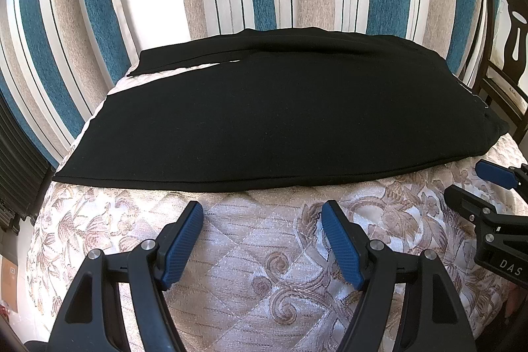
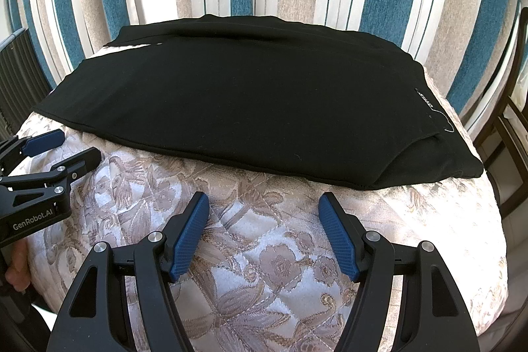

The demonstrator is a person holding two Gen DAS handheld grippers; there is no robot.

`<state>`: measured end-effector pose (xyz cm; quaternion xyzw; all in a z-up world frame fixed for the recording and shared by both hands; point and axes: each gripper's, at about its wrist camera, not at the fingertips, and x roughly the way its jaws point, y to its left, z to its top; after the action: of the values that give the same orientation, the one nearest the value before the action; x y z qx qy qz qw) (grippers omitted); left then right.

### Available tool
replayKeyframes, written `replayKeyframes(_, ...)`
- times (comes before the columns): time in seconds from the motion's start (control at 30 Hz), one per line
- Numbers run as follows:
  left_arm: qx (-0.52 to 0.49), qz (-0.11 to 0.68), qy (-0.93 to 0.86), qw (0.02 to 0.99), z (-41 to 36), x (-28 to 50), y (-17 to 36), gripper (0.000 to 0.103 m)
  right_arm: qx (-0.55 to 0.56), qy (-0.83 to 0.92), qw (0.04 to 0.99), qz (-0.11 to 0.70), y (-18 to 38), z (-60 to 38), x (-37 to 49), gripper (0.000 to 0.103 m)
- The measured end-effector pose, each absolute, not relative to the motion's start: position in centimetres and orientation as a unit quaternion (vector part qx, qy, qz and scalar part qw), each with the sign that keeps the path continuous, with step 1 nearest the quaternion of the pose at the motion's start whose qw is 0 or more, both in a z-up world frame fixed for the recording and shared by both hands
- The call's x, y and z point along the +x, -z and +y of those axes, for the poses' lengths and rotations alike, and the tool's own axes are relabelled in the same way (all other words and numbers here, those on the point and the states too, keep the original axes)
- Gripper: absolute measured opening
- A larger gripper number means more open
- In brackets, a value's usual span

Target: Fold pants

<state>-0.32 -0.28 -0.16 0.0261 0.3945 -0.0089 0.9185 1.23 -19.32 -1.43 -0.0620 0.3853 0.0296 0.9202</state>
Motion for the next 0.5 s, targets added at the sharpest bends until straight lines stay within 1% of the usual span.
replayKeyframes(0.5, 0.026, 0.396, 0.009, 0.918, -0.31, -0.17, 0.07, 0.076, -0.062, -0.029, 0.92, 0.385, 1.48, -19.33, 1.24, 0.069)
